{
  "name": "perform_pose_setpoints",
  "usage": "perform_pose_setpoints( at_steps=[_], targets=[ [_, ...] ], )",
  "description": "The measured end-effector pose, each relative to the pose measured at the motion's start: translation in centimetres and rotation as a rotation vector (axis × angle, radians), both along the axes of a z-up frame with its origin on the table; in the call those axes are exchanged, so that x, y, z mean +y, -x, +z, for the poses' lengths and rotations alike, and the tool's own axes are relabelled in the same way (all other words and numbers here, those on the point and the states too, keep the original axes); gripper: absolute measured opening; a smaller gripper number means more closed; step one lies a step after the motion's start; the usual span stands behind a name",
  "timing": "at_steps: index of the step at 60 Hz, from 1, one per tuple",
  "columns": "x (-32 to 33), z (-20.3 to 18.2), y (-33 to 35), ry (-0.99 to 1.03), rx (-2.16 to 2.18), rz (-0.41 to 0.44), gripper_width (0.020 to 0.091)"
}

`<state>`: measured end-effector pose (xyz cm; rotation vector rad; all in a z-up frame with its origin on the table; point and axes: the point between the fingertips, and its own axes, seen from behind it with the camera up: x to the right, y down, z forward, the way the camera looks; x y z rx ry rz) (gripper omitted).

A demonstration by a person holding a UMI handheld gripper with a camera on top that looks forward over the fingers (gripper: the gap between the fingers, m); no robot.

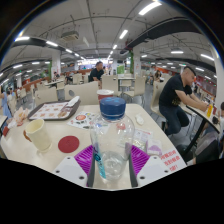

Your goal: Pour water

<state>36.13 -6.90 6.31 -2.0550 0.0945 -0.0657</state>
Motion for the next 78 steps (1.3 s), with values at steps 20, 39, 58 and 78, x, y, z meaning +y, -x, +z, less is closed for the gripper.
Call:
perform_pose_setpoints(
  at_steps=[20, 39, 58, 78],
  targets=[
    [1.0, 2.5, 0.1, 0.048, -0.203, -0.081, 0.0416],
    [6.5, 13.5, 7.2, 0.014, -0.997, 0.053, 0.0416],
    [9.9, 13.7, 14.1, 0.124, -1.857, 0.310, 0.0415],
    [10.2, 12.5, 15.6, 0.151, -1.861, 0.394, 0.0417]
  ],
)
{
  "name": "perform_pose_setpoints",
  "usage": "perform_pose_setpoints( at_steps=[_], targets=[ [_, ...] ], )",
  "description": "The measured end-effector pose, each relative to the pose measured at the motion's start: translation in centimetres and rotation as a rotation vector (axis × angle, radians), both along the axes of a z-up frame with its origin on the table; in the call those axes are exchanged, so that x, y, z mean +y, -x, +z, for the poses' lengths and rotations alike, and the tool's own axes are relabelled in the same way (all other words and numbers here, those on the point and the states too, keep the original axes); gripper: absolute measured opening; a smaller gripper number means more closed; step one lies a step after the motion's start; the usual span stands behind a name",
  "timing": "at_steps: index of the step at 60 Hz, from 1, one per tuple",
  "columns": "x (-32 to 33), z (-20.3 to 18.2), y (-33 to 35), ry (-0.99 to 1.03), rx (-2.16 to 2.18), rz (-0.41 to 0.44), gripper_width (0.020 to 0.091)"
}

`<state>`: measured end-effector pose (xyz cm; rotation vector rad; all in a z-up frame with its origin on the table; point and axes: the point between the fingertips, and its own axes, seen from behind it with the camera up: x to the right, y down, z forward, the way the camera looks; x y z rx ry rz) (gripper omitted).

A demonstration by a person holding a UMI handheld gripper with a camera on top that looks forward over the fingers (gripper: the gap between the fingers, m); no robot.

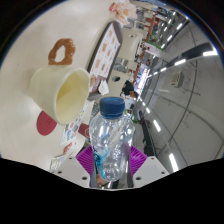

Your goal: Pour water

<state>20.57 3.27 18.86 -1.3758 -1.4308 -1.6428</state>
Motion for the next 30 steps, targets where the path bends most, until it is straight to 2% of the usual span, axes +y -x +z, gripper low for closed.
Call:
perform_pose_setpoints(
  at_steps=[15, 20, 30],
  targets=[
    [0.1, 2.7, 0.5, -0.086, 0.829, -0.083, 0.0419],
    [0.6, 2.2, 1.3, -0.054, 1.116, -0.085, 0.0418],
    [1.8, -1.4, 0.5, -0.034, 1.536, -0.172, 0.0419]
  ],
)
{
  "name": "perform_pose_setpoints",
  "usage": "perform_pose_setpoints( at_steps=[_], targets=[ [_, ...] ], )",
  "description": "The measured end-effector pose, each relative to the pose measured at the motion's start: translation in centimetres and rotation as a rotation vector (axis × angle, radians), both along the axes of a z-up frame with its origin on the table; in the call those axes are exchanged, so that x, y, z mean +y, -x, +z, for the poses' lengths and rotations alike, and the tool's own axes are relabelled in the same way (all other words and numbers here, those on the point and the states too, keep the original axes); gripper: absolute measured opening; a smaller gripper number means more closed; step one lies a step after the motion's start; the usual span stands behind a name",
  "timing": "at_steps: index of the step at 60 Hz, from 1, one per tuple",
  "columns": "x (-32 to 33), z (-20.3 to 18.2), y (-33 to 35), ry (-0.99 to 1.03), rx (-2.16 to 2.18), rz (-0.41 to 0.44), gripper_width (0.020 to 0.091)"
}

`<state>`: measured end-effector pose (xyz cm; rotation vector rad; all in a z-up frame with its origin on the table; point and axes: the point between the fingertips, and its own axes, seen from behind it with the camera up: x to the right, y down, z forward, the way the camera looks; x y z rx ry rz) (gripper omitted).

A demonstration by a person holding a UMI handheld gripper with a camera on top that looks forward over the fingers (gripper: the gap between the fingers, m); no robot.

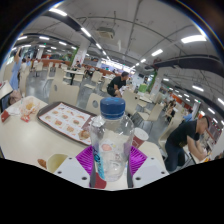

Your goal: Pour water

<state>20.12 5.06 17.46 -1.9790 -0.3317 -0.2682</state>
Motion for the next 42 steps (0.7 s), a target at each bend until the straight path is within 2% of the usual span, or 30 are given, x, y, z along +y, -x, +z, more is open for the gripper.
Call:
perform_pose_setpoints(
  at_steps=[13, 24, 25, 30, 42],
  targets=[
    [0.5, -7.1, 0.1, 0.083, 0.312, -0.009, 0.0426],
    [-0.2, -10.8, 0.2, 0.124, 0.362, 0.014, 0.0430],
    [-0.4, -11.2, 0.3, 0.132, 0.366, 0.015, 0.0450],
    [-0.4, -11.0, 0.2, 0.086, 0.362, 0.038, 0.0445],
    [-0.9, -10.9, 0.4, 0.098, 0.328, 0.039, 0.0560]
  ],
)
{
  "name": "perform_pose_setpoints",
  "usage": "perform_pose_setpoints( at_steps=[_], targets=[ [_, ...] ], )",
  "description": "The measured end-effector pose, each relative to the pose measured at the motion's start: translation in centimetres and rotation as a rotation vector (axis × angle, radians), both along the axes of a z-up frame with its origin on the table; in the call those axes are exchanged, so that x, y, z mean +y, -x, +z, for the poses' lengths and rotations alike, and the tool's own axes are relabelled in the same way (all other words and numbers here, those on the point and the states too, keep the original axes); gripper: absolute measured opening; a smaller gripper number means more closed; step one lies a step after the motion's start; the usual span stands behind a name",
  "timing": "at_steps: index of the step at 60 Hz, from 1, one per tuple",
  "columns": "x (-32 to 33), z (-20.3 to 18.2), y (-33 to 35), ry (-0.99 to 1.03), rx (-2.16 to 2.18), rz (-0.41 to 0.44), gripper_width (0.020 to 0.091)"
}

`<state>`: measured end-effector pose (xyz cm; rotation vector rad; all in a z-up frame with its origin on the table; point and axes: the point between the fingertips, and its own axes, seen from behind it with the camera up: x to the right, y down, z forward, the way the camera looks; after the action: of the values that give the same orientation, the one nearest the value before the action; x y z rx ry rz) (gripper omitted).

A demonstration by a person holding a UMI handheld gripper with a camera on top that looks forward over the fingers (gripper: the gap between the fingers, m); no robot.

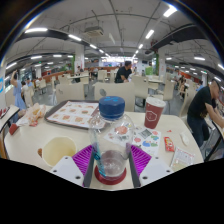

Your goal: Pour water

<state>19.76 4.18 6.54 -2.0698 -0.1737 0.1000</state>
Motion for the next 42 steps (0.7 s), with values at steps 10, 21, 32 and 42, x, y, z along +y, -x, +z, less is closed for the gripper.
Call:
perform_pose_setpoints(
  at_steps=[10, 21, 32, 42],
  targets=[
    [-1.5, -0.6, -1.4, 0.089, -0.028, -0.063, 0.0846],
    [-5.8, 2.7, -2.4, 0.108, -0.074, -0.121, 0.0852],
    [-13.6, 5.7, -0.1, 0.173, -0.097, -0.167, 0.0852],
    [-19.9, 7.6, 3.6, 0.208, -0.098, -0.188, 0.0851]
  ],
)
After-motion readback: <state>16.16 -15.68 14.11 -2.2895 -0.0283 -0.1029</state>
